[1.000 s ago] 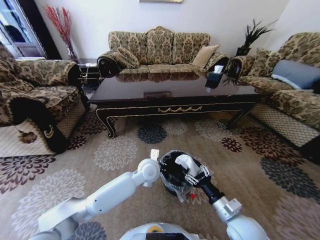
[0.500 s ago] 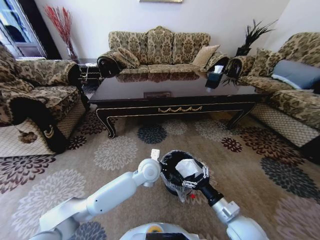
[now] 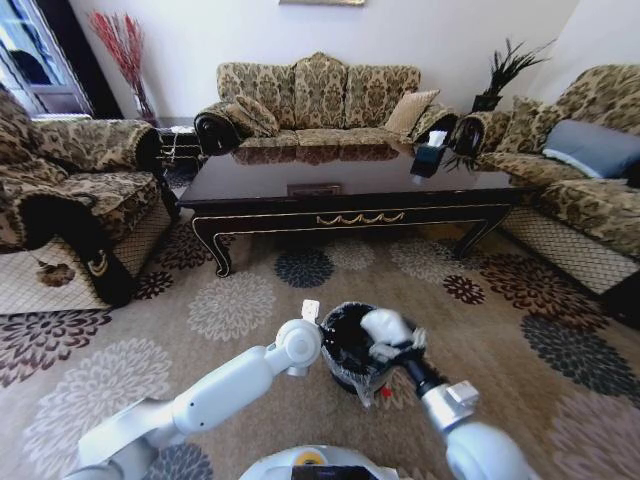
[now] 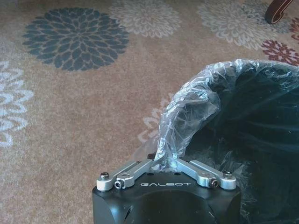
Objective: Move to the front of the table and pick up the trash from the floor, then place it into the trash bin.
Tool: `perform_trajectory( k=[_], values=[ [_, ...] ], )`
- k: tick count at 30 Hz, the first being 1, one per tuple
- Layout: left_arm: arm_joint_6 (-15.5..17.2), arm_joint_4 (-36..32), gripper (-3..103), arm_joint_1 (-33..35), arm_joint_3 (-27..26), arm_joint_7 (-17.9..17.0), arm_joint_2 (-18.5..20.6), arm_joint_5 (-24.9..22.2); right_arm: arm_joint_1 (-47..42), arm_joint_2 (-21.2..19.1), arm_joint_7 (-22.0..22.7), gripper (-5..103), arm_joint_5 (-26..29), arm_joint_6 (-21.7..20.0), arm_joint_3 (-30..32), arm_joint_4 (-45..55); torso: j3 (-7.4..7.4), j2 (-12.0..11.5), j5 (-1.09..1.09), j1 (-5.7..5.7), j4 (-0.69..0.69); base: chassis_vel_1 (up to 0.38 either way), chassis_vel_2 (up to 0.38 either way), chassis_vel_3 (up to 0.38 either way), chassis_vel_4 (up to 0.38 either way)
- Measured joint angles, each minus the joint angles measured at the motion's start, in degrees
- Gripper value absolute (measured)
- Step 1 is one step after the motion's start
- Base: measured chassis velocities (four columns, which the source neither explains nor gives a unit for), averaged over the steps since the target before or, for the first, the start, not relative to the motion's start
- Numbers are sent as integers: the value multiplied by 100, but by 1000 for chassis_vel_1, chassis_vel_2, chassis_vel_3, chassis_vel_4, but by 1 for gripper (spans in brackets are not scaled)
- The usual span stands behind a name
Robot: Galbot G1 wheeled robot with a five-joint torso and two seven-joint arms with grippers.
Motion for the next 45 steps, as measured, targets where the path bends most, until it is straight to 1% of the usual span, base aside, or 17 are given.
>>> perform_trajectory(
  k=[6, 8, 13, 14, 17, 20, 21, 24, 25, 27, 28, 33, 36, 37, 38, 39, 45],
  values=[
    [0, 19, 0, -51, 16, 3, -27, -27, -70, 43, -271, 100, -371, 253, 248, 109, -1, 0, 0, 0, 1, 0, 0, 0, 0],
    [0, 53, 0, -83, 67, 0, -87, -30, -182, 151, -390, 100, -965, 487, 367, 175, 0, 0, -1, 0, 0, 0, 0, 0, 0],
    [-2, 81, 0, -85, 92, -8, -137, -32, -452, 252, -811, 100, -1030, 667, 379, 363, -1, 0, -3, 0, -1, 0, 0, 0, 0],
    [-2, 81, 0, -77, 92, -6, -138, -34, -537, 243, -1076, 100, -778, 685, 374, 493, -1, 0, 3, 0, 2, 0, 0, 0, 0],
    [-3, 116, 0, -74, 102, -12, -156, -26, -636, 251, -989, 100, -484, 376, 296, 750, -1, 0, -6, 0, 0, 0, 0, 0, 0],
    [-3, 125, 0, -71, 104, -11, -192, -29, -608, 214, -1177, 100, -58, 312, 299, 732, -1, 0, 2, 0, 2, 0, 0, 0, 0],
    [-5, 126, 0, -63, 114, -21, -219, -24, -600, 220, -937, 100, -12, 96, 238, 755, -1, 0, 0, 0, 1, 0, 0, 0, 0],
    [-8, 119, 0, -52, 133, -16, -247, -33, -520, 256, -1050, 100, 79, 207, 254, 688, -1, 0, 0, 0, 2, 0, 0, 0, 0],
    [-8, 116, 0, -46, 142, -27, -253, -30, -584, 278, -932, 100, 494, -25, 128, 796, -1, 0, 5, 0, 2, 0, 0, 0, 0],
    [-8, 116, 0, -48, 162, -34, -254, -33, -553, 425, -711, 100, 549, -85, 14, 811, -1, 0, -5, 0, -1, 0, 0, 0, 0],
    [-8, 119, 0, -58, 169, -33, -253, -36, -569, 452, -740, 100, 1241, -169, -92, 866, -1, 0, 5, 0, 3, 0, 0, 0, 0],
    [-8, 129, 0, -89, 177, -37, -260, -51, -493, 502, -429, 100, 1675, -347, -63, 965, -1, 0, 6, 0, 3, 0, 0, 0, 0],
    [-8, 139, 0, -89, 175, -34, -282, -57, -390, 490, -456, 100, 1488, -271, 147, 985, -1, 0, -3, 0, 1, 0, 0, 0, 0],
    [-8, 148, 0, -80, 173, -34, -287, -54, -415, 463, -408, 100, 1775, -471, 170, 1030, -1, 0, -1, 0, 3, 0, 0, 0, 0],
    [-9, 159, 0, -77, 170, -40, -288, -37, -432, 486, -258, 100, 1551, -547, 198, 1034, -1, 0, 1, 0, 1, 0, 0, 0, 0],
    [-9, 175, 0, -65, 169, -38, -293, -32, -346, 505, -488, 100, 885, -133, 333, 956, 0, 0, -2, 0, 1, 0, 0, 0, 0],
    [-9, 175, 0, -43, 137, -35, -289, -21, -585, 547, -720, 100, 1458, -443, 184, 1054, -1, 0, -1, 0, 1, 0, 0, 0, 0]
  ],
)
